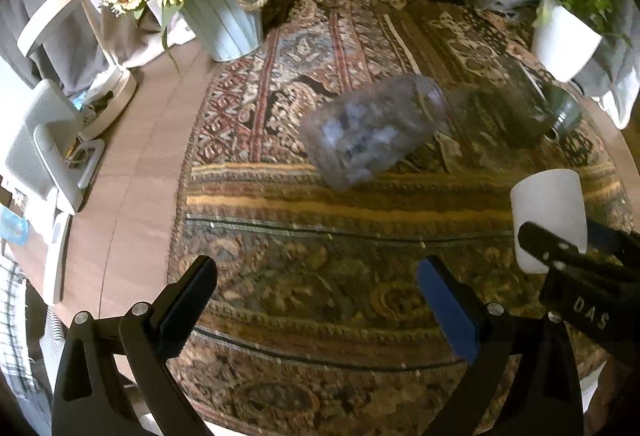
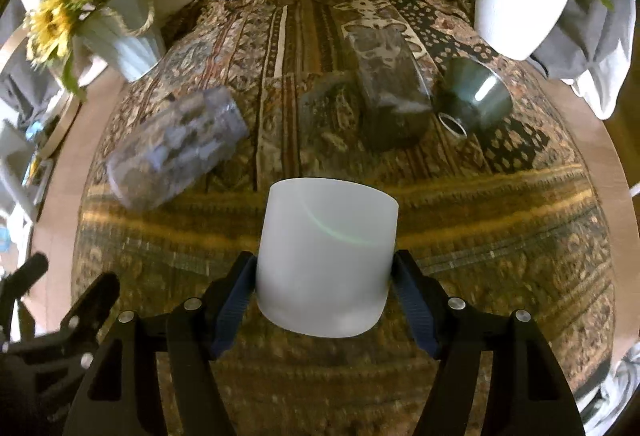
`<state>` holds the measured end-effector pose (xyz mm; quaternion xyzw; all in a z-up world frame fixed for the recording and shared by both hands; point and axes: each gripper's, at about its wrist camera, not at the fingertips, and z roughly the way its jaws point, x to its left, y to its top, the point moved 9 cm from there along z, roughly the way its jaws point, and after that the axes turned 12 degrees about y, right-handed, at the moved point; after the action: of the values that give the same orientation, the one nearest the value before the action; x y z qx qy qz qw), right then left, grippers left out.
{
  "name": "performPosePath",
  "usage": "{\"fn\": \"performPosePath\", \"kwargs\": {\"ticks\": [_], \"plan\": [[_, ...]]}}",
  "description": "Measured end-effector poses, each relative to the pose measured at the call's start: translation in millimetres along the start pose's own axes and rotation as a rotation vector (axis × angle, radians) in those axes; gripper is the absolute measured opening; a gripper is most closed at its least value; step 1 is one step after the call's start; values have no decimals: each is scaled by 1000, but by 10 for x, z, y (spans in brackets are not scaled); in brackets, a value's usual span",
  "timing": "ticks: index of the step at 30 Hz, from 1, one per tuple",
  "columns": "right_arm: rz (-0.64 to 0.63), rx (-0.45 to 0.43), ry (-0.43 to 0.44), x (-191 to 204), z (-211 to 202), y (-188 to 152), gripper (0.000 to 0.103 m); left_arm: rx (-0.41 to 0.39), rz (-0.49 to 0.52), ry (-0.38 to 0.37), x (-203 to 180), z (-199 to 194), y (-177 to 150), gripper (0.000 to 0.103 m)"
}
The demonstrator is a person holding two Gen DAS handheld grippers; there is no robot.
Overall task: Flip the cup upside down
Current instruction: 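Lift the white cup with the right gripper and carry it toward the left gripper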
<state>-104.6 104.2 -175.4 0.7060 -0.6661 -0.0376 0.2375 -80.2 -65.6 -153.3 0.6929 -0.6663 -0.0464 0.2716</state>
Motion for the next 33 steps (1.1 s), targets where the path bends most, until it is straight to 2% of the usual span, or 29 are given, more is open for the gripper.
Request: {"fn": "performPosePath", "kwargs": {"ticks": [5, 11, 29, 30, 33], "plan": [[-33, 52, 7, 14, -79, -258, 69, 26, 26, -14, -103, -93, -208, 103], [-58, 52, -4, -33, -164, -403, 69, 53, 45, -20, -182, -114, -393, 102], [-48, 73, 11, -137, 3, -480, 70, 78, -8, 24, -142, -59, -489, 102], [-46, 77, 11, -141, 3, -484, 70, 76, -8, 29, -135, -66, -485, 102], [-37, 73, 8, -153, -32, -481, 84, 72, -9, 31, -111, -95, -480, 102]]}}
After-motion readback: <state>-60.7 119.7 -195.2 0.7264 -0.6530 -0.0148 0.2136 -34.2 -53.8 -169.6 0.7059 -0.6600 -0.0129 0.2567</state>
